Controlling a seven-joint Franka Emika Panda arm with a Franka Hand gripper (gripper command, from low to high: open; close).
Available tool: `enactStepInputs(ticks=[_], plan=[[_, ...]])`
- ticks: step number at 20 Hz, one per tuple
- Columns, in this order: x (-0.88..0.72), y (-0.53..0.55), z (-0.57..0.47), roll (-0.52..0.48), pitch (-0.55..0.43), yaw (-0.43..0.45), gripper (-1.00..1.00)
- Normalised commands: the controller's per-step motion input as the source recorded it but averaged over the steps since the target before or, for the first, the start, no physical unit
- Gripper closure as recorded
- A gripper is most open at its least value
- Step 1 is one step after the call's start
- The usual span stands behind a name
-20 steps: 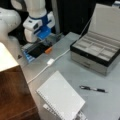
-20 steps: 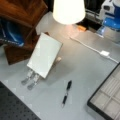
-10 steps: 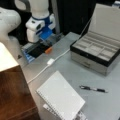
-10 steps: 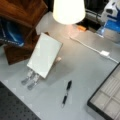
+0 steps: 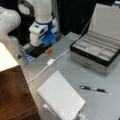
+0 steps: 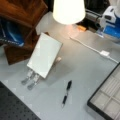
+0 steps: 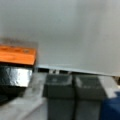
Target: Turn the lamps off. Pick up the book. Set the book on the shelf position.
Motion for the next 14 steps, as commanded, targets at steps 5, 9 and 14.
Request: enactStepInputs(ticks=[5, 9, 14], plan=[[-0.70, -0.33, -0.61, 0.232, -0.535, -0.078, 1.00], [-0.82, -0.41, -0.67, 0.240, -0.566, -0.053, 1.00], [-0.94, -0.45, -0.71, 0.246, -0.620, -0.042, 1.00]])
